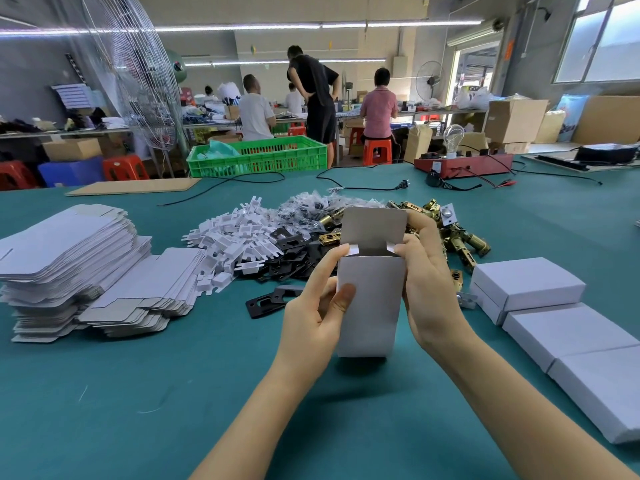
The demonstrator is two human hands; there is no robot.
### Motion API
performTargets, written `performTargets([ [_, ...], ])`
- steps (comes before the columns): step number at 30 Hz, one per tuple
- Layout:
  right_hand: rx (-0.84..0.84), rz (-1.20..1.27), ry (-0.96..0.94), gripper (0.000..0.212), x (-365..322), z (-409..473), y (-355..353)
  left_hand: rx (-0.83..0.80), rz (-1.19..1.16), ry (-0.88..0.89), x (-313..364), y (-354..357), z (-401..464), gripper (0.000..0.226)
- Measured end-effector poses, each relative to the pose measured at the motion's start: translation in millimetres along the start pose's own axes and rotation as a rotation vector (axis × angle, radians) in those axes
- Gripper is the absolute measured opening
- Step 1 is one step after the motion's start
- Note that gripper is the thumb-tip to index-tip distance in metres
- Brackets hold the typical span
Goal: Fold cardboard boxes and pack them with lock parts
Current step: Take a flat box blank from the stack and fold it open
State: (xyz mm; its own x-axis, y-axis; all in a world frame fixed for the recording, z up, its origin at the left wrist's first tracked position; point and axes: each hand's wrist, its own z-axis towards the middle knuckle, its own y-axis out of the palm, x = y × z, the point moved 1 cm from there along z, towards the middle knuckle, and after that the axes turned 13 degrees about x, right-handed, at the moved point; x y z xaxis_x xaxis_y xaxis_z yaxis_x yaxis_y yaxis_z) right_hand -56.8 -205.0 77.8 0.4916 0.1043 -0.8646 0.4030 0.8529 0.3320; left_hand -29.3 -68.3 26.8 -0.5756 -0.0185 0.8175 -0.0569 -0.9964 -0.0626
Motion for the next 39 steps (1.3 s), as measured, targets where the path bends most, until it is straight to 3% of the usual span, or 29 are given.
performTargets([
  [7,-0.006,-0.004,-0.088,0.039,-1.9,-4.3,2.9,0.028,-0.006,0.002,1.7,-1.0,1.0,0.041],
  [16,-0.011,0.094,-0.041,0.023,-2.5,-7.7,3.2,0.072,0.003,0.001,5.1,-1.0,1.3,0.043],
  [23,-0.019,-0.022,-0.094,0.003,-1.4,-10.3,2.7,0.098,0.024,0.037,4.8,-1.0,-0.1,0.047],
  [32,-0.117,-0.101,-0.037,0.013,0.5,-9.2,3.1,0.117,-0.020,0.011,3.1,-3.0,2.2,0.046],
  [39,-0.133,-0.095,0.007,0.007,0.9,-7.1,2.6,0.138,-0.002,-0.007,4.1,0.1,-1.3,0.053],
])
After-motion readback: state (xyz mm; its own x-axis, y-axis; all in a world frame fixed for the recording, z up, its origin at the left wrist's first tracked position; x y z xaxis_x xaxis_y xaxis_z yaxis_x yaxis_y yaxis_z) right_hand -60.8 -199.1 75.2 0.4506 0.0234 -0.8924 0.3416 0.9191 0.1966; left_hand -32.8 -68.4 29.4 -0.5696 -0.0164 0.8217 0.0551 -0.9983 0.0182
